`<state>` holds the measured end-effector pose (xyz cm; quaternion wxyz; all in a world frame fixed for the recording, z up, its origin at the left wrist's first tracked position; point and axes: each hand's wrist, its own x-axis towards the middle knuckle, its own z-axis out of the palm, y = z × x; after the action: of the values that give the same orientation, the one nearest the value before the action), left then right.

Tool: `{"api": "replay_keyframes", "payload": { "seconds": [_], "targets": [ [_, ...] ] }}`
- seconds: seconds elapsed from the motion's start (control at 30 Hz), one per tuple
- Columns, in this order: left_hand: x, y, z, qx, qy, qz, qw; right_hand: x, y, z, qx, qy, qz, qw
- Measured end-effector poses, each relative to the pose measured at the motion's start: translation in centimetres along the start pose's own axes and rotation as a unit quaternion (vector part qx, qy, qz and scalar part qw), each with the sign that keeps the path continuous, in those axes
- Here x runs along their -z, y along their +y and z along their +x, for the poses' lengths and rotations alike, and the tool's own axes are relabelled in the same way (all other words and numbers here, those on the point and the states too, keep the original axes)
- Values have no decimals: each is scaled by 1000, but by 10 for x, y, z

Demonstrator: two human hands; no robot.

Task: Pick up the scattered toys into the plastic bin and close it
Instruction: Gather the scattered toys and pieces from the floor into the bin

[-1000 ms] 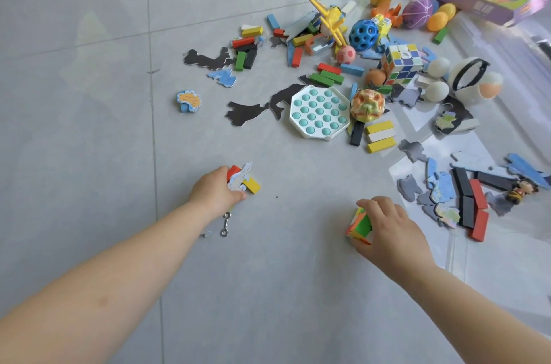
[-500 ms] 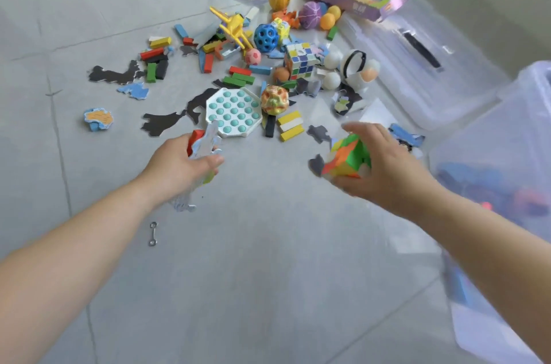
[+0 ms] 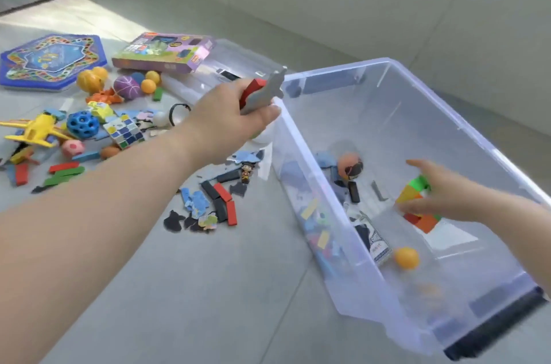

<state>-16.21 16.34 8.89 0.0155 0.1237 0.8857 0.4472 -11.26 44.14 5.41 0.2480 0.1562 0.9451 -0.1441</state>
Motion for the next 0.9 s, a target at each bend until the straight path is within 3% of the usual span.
{"api": "replay_keyframes", "payload": {
  "seconds": [0.1,0.2,0.33,0.47,0.57,0.8,0.9],
  "targets": [
    [-38,41,29,-87,-18,22,996,-25,39,15,-32,-105,-91,990],
    [-83,66,47,-158,-75,102,979,-33,51,26,-37,-149,-129,980],
    [-136,70,56,-128,-167,250,945,-36,52,34,-24,-193,-195,961],
    [-149,45,49,-43,-293,372,880,-34,53,31,-16,-268,-228,936],
    [-135,26,44,-54,-262,398,877,-33,52,28,-1,-289,-242,926],
    [-93,-17,7,-247,-85,287,922,-34,48,28,0,-210,-229,951],
    [-76,-41,-18,-207,-57,247,945,-29,43,25,-8,-119,-193,974]
  ]
}}
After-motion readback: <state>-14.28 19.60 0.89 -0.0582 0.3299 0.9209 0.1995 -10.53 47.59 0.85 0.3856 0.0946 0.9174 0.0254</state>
